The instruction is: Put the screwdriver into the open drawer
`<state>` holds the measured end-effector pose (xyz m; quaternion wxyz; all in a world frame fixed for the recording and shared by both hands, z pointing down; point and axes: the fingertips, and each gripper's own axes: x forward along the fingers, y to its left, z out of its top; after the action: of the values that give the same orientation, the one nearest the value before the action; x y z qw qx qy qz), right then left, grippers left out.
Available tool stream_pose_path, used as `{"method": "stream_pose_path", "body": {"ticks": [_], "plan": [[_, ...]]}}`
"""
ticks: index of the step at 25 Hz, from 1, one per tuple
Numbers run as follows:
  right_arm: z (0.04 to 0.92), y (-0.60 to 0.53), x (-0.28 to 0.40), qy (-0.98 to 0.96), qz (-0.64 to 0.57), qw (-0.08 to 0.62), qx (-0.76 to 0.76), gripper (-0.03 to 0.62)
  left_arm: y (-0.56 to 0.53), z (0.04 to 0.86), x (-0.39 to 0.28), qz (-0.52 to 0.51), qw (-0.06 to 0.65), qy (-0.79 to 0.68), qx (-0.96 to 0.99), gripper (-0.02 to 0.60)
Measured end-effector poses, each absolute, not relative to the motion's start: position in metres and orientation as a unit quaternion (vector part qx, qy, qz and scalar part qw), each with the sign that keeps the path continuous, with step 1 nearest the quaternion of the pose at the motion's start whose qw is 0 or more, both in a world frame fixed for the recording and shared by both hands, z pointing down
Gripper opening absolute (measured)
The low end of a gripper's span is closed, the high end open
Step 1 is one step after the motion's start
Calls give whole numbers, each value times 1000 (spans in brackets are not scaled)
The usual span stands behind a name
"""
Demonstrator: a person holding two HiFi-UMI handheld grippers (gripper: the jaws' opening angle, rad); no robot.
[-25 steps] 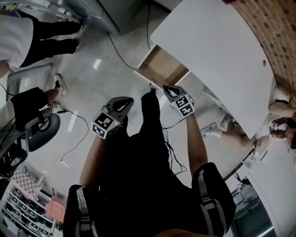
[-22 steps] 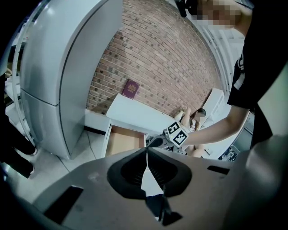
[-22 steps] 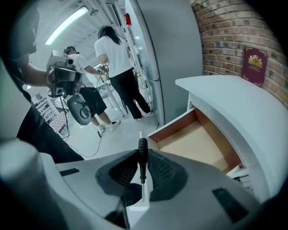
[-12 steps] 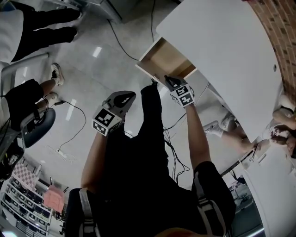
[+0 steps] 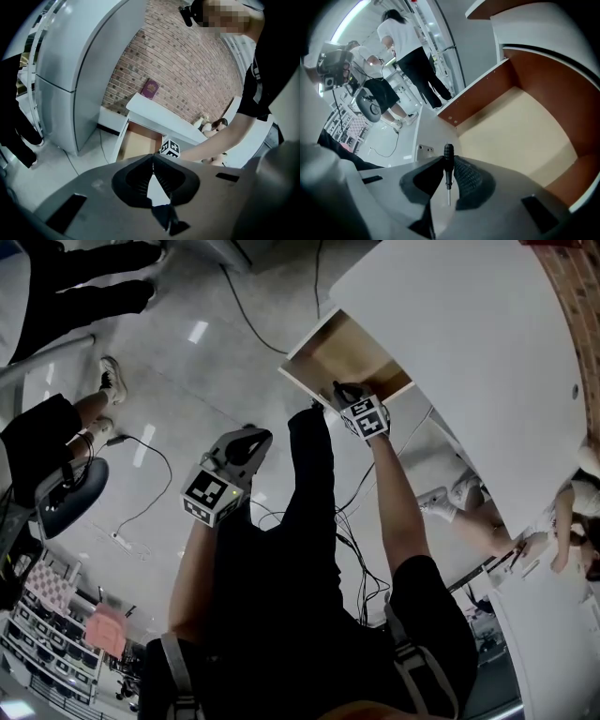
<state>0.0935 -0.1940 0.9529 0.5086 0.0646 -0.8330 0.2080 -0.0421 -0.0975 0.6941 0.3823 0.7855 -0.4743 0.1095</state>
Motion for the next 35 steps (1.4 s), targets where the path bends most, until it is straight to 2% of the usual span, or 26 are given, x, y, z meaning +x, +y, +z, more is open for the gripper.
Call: {"method": "stream_pose_path", "body": {"ticks": [19,28,35], "plan": [[1045,-212,92,-791,93,605,12,124,-76,727,-42,94,425,-489,756,20],[1056,-219,87,-790,87,606,20,126,-76,735,-53,91,430,-502,745,20],[1028,-220,88,-792,104,600,51,123,-79,721,-59,80,427,-500,749,20]]}}
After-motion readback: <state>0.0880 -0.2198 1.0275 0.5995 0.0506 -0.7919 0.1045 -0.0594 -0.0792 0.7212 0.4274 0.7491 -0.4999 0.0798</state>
